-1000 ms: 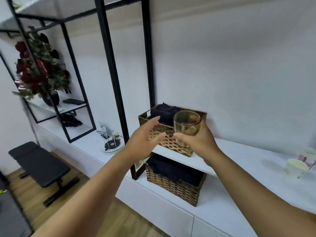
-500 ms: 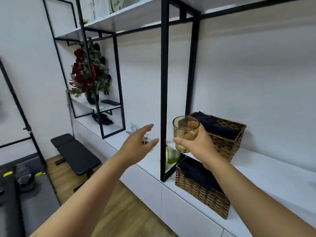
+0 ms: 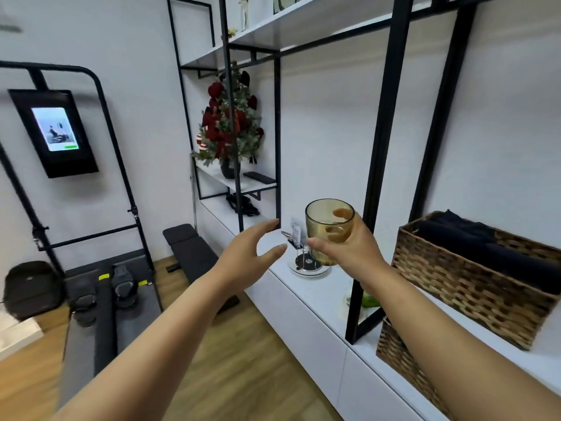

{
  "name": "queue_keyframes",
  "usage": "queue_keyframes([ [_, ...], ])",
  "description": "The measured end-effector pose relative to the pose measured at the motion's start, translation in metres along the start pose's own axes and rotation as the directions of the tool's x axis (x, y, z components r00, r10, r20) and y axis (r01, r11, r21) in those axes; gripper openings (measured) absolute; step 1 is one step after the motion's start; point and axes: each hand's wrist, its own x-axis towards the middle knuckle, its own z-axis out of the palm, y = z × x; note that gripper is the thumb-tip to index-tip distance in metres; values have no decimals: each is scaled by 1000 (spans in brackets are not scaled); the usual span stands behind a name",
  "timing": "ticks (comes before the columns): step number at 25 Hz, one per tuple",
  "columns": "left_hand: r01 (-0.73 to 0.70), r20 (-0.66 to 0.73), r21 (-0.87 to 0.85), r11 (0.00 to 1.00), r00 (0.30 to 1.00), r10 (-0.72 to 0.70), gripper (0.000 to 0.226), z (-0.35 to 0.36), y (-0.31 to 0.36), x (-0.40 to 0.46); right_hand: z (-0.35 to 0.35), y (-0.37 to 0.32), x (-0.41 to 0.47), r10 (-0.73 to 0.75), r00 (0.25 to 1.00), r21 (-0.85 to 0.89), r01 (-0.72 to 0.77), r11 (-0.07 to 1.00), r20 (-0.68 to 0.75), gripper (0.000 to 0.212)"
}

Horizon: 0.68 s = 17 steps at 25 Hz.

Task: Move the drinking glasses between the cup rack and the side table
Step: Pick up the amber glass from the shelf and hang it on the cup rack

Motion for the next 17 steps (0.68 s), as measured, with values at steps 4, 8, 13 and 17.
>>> queue_keyframes([
  [4,61,-29,30,998,998,-60,61,-10,-36,43,34,19,65,4,998,30,-5,1000,62,85],
  [8,127,-72,21,992,990,-125,61,-21,-64,91,55,32,131,-1,991,53,-6,999,136,80],
  [13,153,-125,30,988,981,-148,61,-28,-94,153,88,46,202,-23,984,83,8,997,176,80],
  [17,156,-140,54,986,979,-147,60,-24,-124,183,118,64,236,-7,982,82,-8,997,189,84],
])
